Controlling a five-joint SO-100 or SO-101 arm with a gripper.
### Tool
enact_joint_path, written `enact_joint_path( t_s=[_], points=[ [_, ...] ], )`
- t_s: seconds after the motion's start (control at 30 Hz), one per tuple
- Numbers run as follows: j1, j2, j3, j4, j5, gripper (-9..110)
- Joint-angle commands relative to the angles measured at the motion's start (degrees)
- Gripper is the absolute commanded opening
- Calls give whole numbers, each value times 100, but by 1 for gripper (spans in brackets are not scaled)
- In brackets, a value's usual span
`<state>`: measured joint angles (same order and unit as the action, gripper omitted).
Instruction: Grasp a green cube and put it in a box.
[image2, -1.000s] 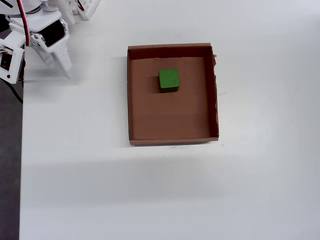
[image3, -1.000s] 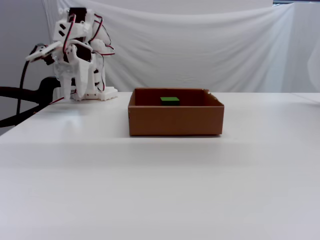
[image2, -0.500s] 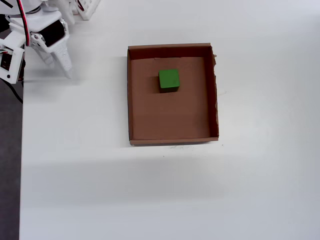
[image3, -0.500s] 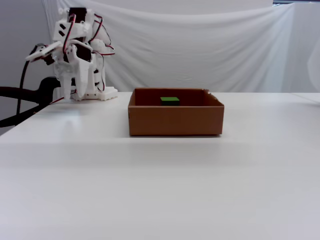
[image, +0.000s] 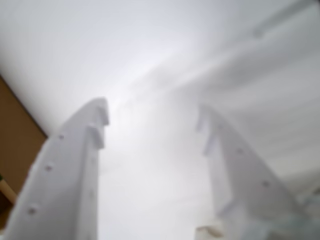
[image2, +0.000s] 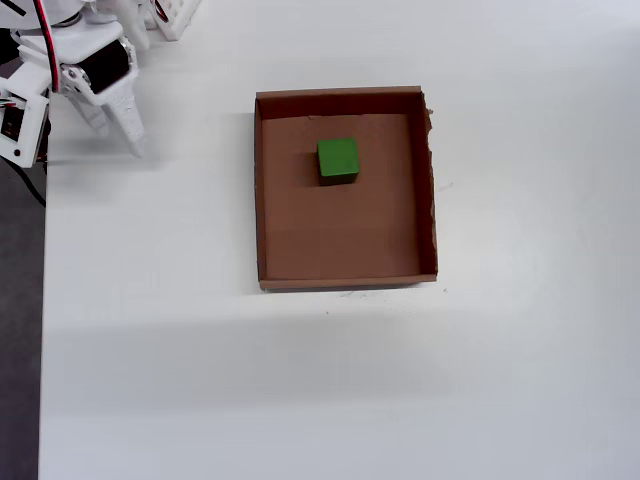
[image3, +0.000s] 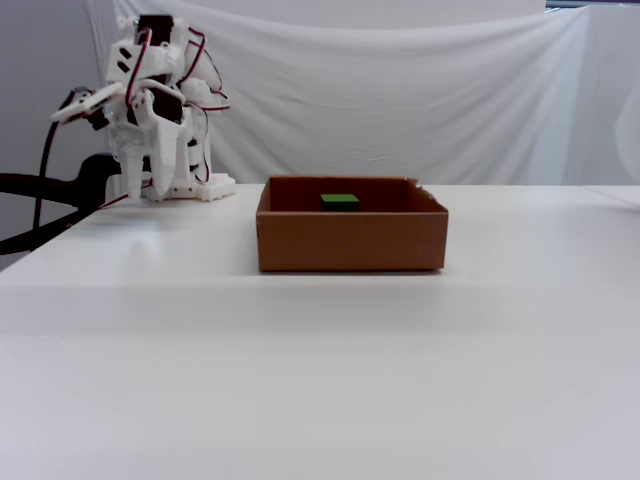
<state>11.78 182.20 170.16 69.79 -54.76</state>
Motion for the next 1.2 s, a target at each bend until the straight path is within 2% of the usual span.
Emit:
enact_joint_path(
  t_s=[0.0, 1.17],
  points=[
    [26, 26, 9, 70, 44, 22],
    [26, 26, 9, 70, 44, 22]
  ],
)
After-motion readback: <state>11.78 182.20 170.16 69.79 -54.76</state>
